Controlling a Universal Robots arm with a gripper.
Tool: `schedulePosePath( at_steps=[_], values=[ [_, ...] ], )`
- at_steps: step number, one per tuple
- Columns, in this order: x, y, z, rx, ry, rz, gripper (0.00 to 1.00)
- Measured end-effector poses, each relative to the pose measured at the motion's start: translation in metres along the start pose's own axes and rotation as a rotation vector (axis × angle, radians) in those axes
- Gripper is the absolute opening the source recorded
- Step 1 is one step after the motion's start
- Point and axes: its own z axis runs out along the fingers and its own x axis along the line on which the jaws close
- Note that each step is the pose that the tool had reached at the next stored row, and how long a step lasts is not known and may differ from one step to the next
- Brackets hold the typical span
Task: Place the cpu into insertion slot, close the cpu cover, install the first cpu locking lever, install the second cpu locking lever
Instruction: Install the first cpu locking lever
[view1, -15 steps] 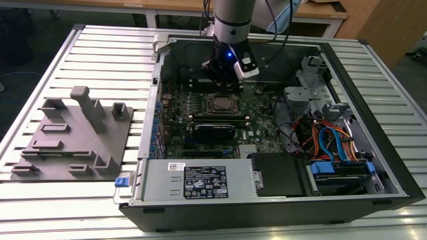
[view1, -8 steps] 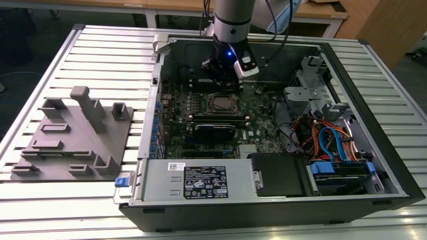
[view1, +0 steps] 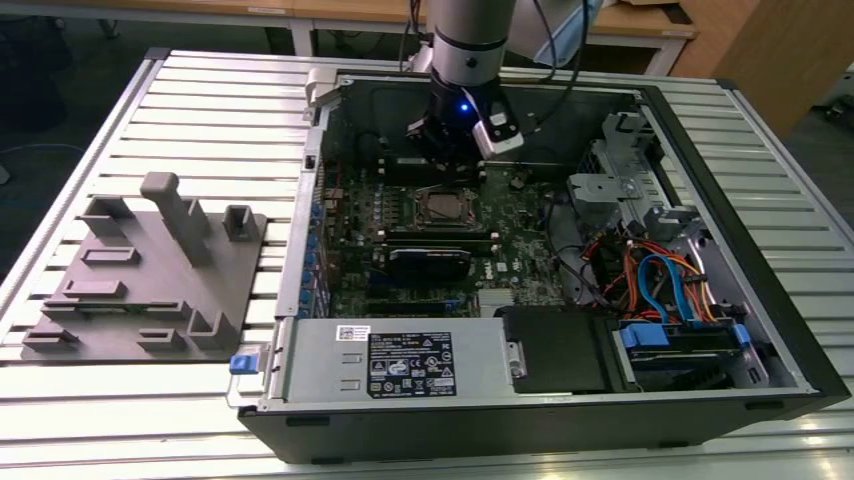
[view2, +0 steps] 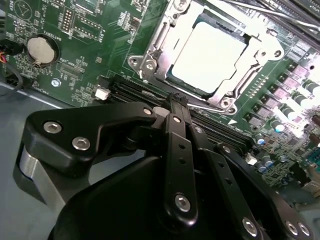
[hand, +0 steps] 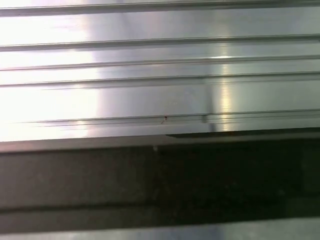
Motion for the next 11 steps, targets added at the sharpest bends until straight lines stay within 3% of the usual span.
schedulePosePath(
  at_steps=[11],
  values=[
    [-0.005,0.0038,0.0009,0.0,0.0005,0.0,0.1]
  ],
)
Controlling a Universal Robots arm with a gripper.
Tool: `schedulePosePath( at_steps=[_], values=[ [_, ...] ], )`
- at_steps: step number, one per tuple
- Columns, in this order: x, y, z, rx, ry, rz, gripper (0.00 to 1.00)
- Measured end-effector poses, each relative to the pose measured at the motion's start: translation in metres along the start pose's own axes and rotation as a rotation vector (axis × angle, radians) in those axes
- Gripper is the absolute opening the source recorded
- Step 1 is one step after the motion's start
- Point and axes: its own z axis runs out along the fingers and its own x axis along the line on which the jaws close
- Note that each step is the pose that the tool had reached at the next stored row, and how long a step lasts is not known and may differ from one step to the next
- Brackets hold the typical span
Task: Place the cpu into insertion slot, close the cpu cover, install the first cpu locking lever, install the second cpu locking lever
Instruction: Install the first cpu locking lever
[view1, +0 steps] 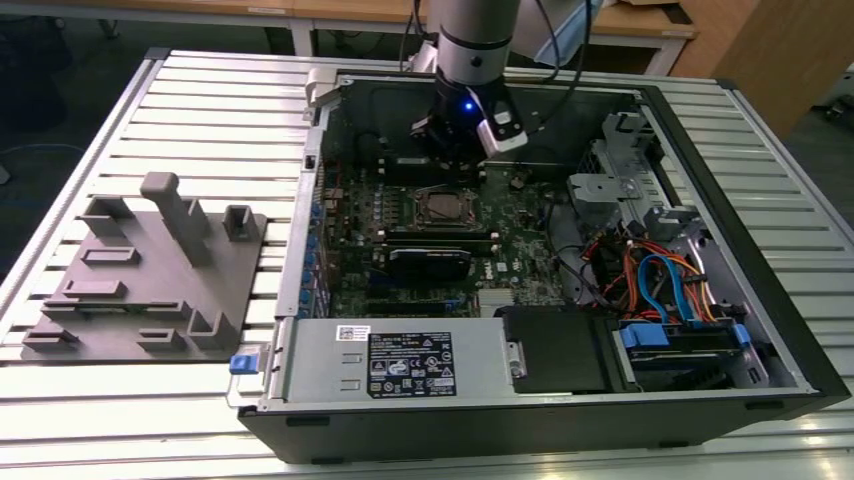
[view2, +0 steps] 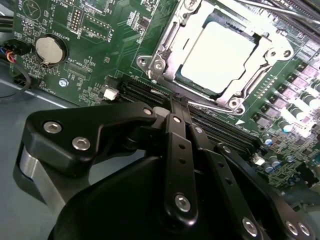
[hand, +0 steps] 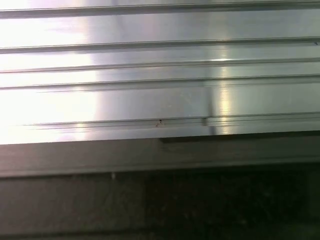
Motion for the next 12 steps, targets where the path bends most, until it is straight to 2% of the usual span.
schedulePosePath(
  at_steps=[12],
  values=[
    [-0.0047,0.0003,0.0027,-0.0001,0.0002,-0.002,0.1]
  ],
)
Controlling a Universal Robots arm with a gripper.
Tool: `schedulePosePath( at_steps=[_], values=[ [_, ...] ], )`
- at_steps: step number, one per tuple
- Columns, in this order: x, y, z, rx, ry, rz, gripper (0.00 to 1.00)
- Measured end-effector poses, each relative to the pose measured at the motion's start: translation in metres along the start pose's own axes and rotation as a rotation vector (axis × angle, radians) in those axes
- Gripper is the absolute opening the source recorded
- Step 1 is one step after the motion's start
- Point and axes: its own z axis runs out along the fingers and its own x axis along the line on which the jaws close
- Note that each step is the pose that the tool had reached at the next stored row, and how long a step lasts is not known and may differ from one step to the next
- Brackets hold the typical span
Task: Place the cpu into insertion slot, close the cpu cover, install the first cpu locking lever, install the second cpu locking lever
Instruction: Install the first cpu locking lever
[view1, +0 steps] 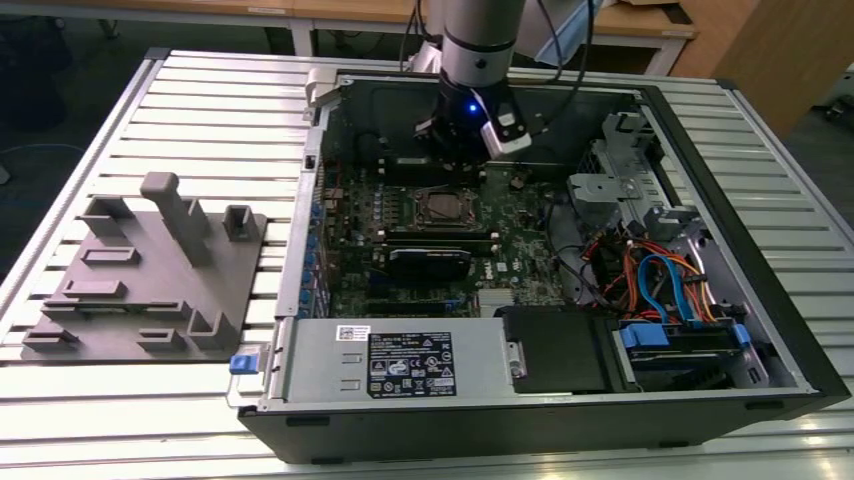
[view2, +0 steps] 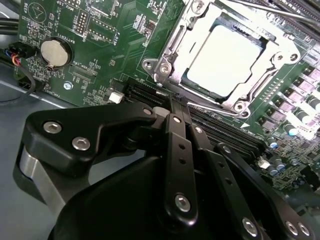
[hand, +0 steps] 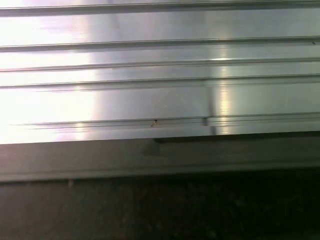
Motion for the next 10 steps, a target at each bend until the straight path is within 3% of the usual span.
schedulePosePath(
  at_steps=[10],
  values=[
    [-0.0004,-0.0003,0.0044,0.0002,0.0007,0.0,0.1]
  ],
)
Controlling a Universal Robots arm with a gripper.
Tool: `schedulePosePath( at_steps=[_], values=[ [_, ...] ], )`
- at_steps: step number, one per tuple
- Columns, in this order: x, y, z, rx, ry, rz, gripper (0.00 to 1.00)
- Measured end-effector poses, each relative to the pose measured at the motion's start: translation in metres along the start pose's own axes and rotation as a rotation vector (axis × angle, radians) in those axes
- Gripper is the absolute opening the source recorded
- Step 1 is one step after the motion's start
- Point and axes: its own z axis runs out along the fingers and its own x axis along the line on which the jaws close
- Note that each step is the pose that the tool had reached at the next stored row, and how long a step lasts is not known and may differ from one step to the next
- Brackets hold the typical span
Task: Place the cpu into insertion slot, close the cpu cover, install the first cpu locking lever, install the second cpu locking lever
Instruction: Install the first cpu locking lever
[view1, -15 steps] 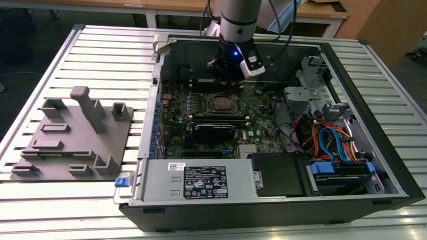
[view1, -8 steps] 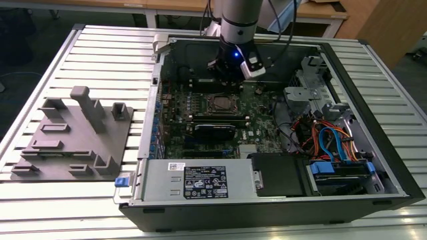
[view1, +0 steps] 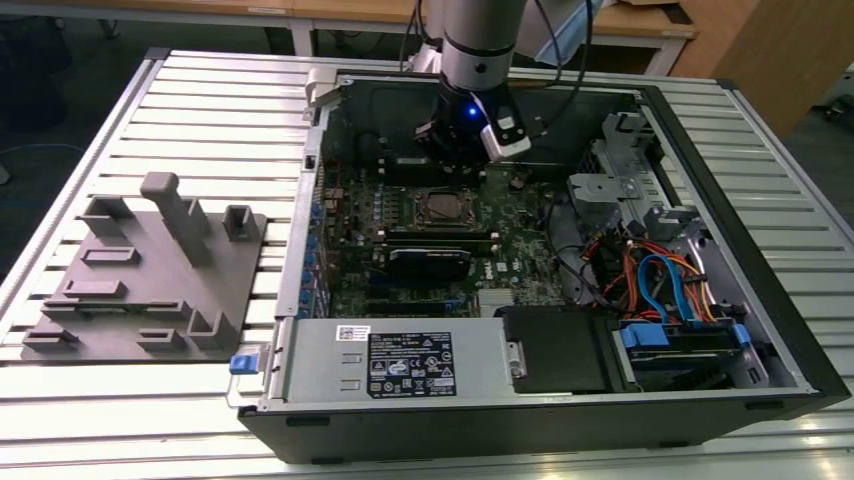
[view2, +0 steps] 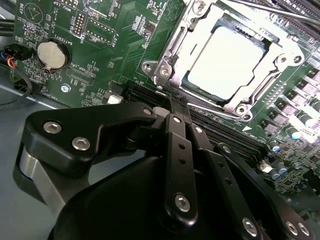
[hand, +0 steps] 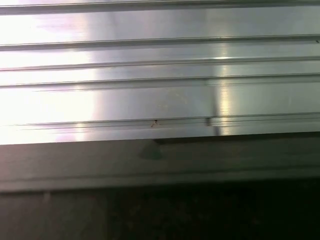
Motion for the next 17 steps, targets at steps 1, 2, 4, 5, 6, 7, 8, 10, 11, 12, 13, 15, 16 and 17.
schedulePosePath(
  at_steps=[1,2,4,5,6,7,8,10,11,12,13,15,16,17],
  values=[
    [-0.0001,0.0,0.0001,-0.0002,-0.0001,0.0,0.1],
    [-0.0002,0.0001,0.0001,-0.0001,0.0,0.0,0.1],
    [-0.0003,0.0001,-0.0003,-0.0003,-0.0001,0.0,0.1],
    [-0.0003,0.0001,-0.0005,-0.0004,-0.0002,0.0,0.1],
    [-0.0003,0.0001,-0.0011,-0.0002,-0.0001,0.0,0.1],
    [-0.0003,0.0001,-0.0016,-0.0003,-0.0001,0.0,0.1],
    [-0.0003,0.0002,-0.0021,-0.0003,-0.0001,0.0,0.1],
    [-0.0004,0.0002,-0.0023,-0.0005,-0.0002,0.0,0.1],
    [-0.0004,0.0002,-0.0023,-0.0006,-0.0003,0.0,0.1],
    [-0.0005,0.0002,-0.0023,-0.0004,-0.0002,0.0,0.1],
    [-0.0006,0.0002,-0.0021,-0.0004,-0.0001,0.0,0.1],
    [-0.0011,0.0002,-0.0014,-0.0003,-0.0001,0.0,0.1],
    [-0.0011,0.0002,-0.001,-0.0003,-0.0001,0.0,0.1],
    [-0.0011,0.0001,-0.0008,-0.0001,0.0,0.0,0.1]
  ],
)
